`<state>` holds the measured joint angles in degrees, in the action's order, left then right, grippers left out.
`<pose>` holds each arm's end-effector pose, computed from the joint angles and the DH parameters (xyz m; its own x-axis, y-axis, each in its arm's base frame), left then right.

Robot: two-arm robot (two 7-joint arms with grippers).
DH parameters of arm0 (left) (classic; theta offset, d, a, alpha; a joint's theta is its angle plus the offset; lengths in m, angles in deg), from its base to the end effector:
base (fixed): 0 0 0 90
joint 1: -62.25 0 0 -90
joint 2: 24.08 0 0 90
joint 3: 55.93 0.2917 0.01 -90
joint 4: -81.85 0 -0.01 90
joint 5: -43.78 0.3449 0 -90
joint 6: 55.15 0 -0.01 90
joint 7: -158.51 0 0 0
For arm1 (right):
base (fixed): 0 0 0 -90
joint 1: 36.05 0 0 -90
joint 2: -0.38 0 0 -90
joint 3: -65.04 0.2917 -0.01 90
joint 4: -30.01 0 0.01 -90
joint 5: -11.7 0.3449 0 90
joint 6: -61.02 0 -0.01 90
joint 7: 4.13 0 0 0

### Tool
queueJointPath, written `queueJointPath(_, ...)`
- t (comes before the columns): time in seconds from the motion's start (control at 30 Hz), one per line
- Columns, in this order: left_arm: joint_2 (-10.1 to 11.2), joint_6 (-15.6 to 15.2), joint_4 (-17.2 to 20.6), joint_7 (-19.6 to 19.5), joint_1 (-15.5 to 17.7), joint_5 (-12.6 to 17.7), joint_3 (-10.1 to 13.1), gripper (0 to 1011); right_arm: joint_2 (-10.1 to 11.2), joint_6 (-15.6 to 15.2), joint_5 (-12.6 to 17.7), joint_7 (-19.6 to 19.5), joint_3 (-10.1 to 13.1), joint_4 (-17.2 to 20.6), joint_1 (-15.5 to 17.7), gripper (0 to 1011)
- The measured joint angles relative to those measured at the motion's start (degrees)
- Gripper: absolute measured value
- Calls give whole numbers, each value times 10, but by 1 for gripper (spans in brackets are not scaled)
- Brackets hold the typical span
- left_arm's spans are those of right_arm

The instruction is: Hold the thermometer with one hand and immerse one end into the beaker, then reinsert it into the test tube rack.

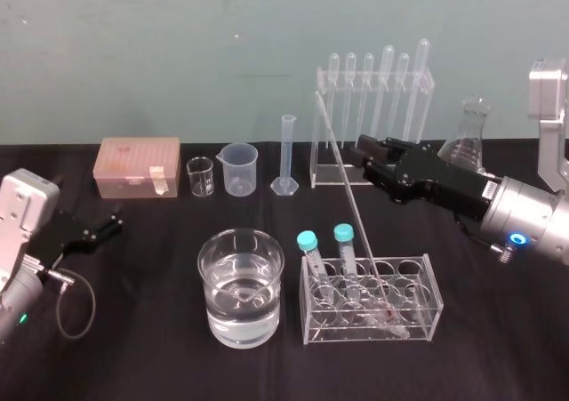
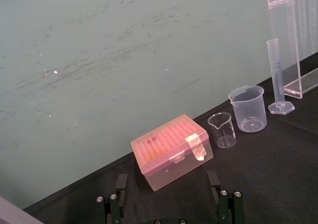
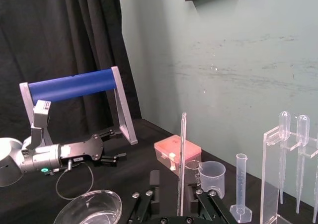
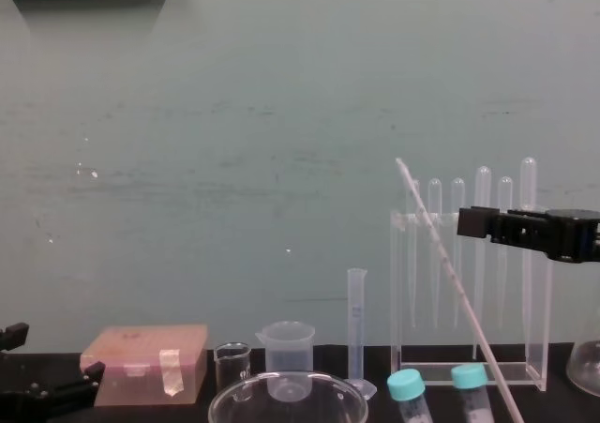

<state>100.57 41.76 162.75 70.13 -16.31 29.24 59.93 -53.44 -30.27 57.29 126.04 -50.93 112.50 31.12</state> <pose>0.3925 0.0741 -0.3105 0.2922 0.8802 0.3740 -0.9553 0.2873 0.0701 0.4439 -0.0780 -0.2192 0.8291 -0.5554 -0.0646 0.5583 0.8286 0.0413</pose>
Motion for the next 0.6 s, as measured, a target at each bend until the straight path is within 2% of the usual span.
queueJointPath(0.07,0,0,0,0,0,0,0,1008,0,0,0,0,0,0,0,347)
queueJointPath(0.1,0,0,0,0,0,0,0,1008,0,0,0,0,0,0,0,403)
queueJointPath(0.13,0,0,0,0,0,0,0,1008,0,0,0,0,0,0,0,403)
queueJointPath(0.2,0,0,0,0,0,0,0,1008,0,0,0,0,0,0,0,509)
queueJointPath(0.4,0,0,0,0,0,0,0,1008,0,0,1,0,0,0,0,661)
queueJointPath(0.57,0,0,0,0,0,0,0,1008,0,0,1,0,0,0,0,841)
queueJointPath(0.6,0,0,0,0,0,0,0,1008,-1,3,-1,-9,4,1,2,853)
